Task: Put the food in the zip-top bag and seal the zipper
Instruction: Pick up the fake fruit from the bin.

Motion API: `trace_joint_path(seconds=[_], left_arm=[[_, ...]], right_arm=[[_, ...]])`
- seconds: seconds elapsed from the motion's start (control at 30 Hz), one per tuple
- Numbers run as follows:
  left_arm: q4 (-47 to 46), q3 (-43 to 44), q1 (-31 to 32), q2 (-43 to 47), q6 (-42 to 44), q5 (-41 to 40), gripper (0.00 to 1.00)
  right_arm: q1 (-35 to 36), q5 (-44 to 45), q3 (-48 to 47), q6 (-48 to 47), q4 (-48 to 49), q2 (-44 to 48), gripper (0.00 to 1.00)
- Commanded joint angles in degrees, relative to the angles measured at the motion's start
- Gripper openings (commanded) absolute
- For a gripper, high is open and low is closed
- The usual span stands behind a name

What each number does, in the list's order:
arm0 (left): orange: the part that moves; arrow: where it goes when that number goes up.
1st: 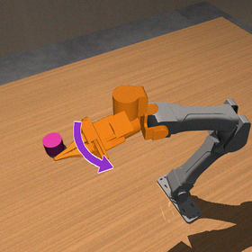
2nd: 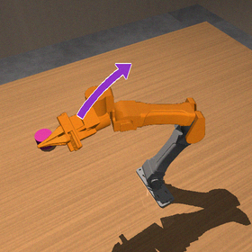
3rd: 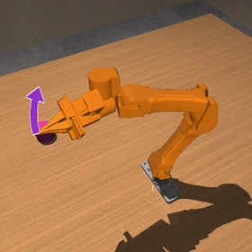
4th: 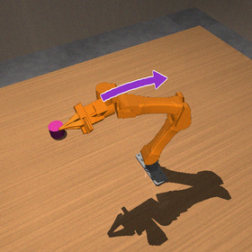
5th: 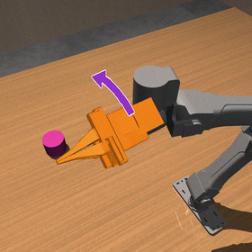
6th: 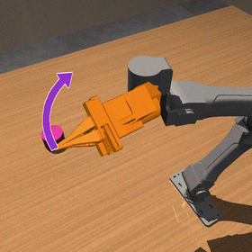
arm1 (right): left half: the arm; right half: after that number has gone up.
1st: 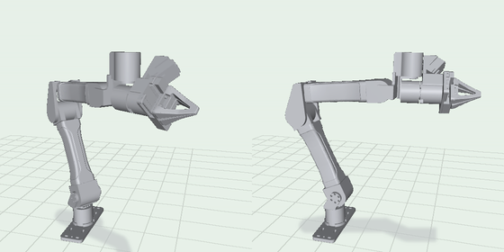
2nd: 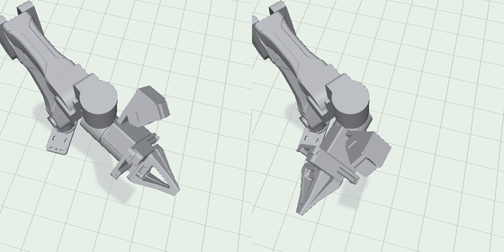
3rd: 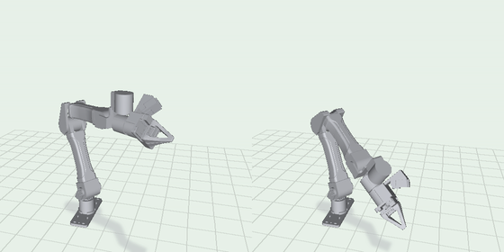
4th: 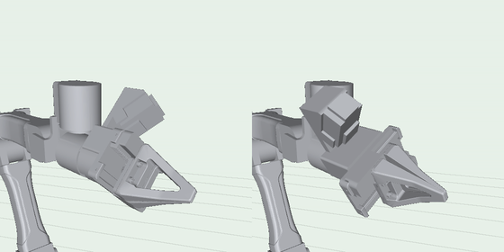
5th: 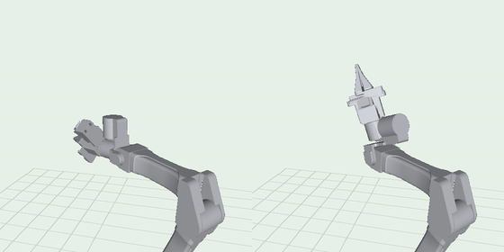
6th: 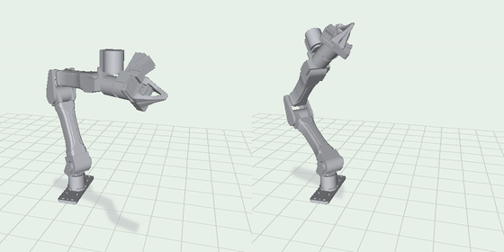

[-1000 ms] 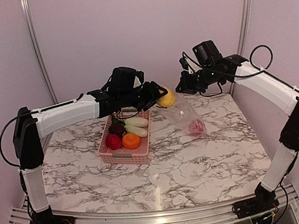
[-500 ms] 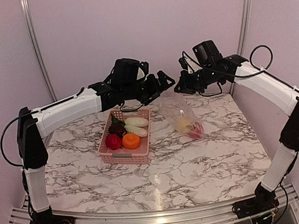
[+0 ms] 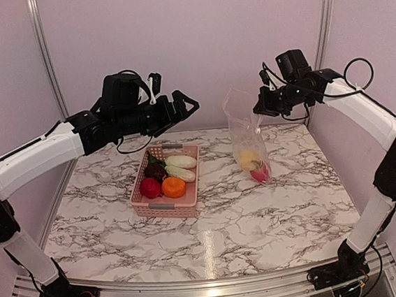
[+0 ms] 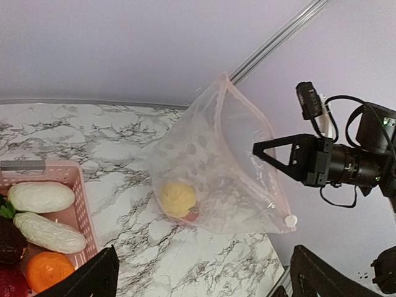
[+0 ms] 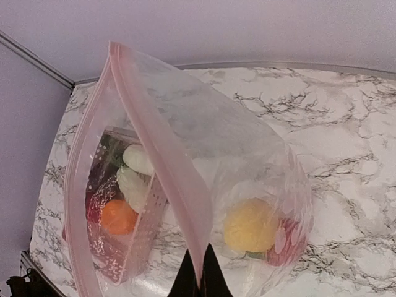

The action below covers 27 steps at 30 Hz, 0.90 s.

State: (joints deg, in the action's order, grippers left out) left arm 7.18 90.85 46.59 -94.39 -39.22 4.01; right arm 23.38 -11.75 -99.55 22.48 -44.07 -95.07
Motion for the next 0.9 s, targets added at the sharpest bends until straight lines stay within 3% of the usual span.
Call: trace_joint_path(seconds=[0.0, 0.2, 0.33, 0.43, 0.53, 0.63, 0.77, 0.87], left_arm=[[6.8, -7.8, -1.4, 3.6, 3.3, -5.4, 0.99], [6.4, -15.3, -1.8, 8.6, 6.4, -8.9, 0.99], [15.3, -15.0, -2.4, 7.6, 2.9, -18.8, 0.99], [20.6, -11.9, -2.9, 3.7, 7.5, -17.3, 0.99], [17.7, -15.4, -2.9, 3.5, 9.7, -17.0, 0.99], [17.4, -16.6, -2.9, 3.1, 10.1, -17.2, 0.96], [26.3, -11.7, -2.9, -1.5, 9.2, -20.0, 0.91], [31.1, -9.1, -3.0, -5.0, 9.7, -20.0, 0.80]], right_arm=[[-1.9, 6.3, -4.8, -5.0, -4.3, 2.5, 0.00], [-1.9, 9.8, -5.9, -7.4, -5.5, 3.2, 0.00], [-0.9, 6.9, 1.1, -5.6, -1.7, 4.3, 0.00], [1.1, 6.0, 6.5, -4.5, 1.5, 4.8, 0.00], [3.1, 5.1, 10.7, -3.5, 3.8, 4.6, 0.00], [4.8, 4.5, 12.4, -3.2, 4.6, 3.8, 0.00], [6.3, 3.7, 12.5, -2.7, 5.1, 3.3, 0.00], [6.6, 3.4, 12.5, -2.6, 5.2, 3.3, 0.00]])
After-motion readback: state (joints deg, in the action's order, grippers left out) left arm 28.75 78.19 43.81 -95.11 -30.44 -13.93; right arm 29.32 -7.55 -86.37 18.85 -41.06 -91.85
